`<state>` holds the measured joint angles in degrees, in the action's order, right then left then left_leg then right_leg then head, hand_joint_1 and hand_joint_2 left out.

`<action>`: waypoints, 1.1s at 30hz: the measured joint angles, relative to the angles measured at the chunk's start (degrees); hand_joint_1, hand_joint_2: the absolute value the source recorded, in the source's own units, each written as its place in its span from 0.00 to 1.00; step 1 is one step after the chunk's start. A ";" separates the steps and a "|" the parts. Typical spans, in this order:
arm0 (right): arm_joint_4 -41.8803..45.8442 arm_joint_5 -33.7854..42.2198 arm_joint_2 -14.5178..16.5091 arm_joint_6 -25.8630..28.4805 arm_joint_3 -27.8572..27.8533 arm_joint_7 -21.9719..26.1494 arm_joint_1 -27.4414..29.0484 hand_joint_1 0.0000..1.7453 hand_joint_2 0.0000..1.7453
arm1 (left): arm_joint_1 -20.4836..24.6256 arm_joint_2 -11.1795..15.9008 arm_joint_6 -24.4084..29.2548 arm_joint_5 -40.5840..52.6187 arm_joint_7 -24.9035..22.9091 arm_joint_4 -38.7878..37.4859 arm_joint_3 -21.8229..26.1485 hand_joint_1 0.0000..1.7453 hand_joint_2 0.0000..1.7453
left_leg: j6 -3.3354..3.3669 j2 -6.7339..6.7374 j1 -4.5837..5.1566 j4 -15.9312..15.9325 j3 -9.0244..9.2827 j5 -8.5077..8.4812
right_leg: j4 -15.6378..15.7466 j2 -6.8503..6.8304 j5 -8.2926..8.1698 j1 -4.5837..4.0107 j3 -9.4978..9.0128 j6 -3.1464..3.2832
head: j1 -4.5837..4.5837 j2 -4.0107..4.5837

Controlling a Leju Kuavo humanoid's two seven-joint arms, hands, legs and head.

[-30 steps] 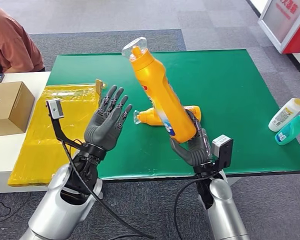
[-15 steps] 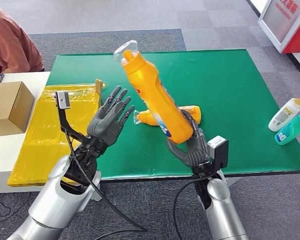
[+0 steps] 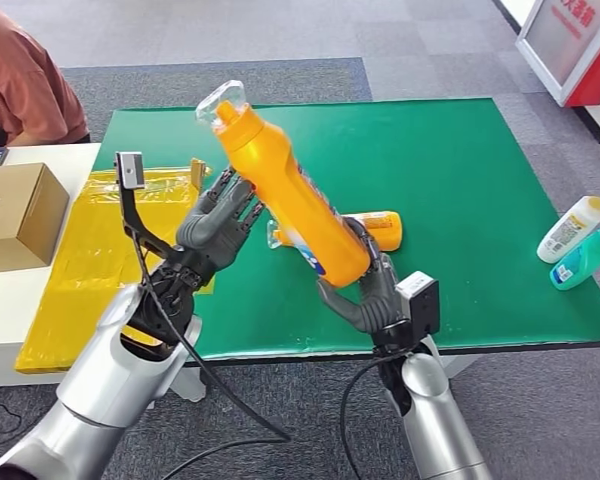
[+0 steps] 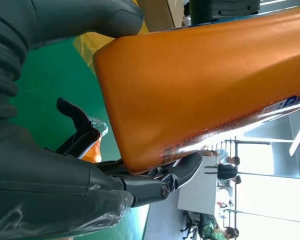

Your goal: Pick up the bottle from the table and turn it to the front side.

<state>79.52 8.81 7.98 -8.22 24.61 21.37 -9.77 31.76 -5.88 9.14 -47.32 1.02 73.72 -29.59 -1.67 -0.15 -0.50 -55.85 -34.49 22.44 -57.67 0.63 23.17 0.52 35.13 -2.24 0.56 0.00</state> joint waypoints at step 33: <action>-2.02 -1.46 -0.19 2.27 0.83 1.54 -0.01 1.00 1.00 | -4.82 0.44 -0.37 0.20 1.56 6.73 -6.66 0.00 1.00 | 0.01 0.00 0.01 0.00 -0.09 0.02 | 0.00 0.00 0.00 0.01 0.08 0.00 | 0.00 0.00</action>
<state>77.49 7.35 7.79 -5.95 25.44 22.91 -9.78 26.94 -5.44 8.77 -47.12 2.58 80.45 -36.26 -1.66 -0.15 -0.49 -55.85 -34.58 22.46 -57.66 0.63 23.17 0.53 35.20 -2.25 0.56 0.00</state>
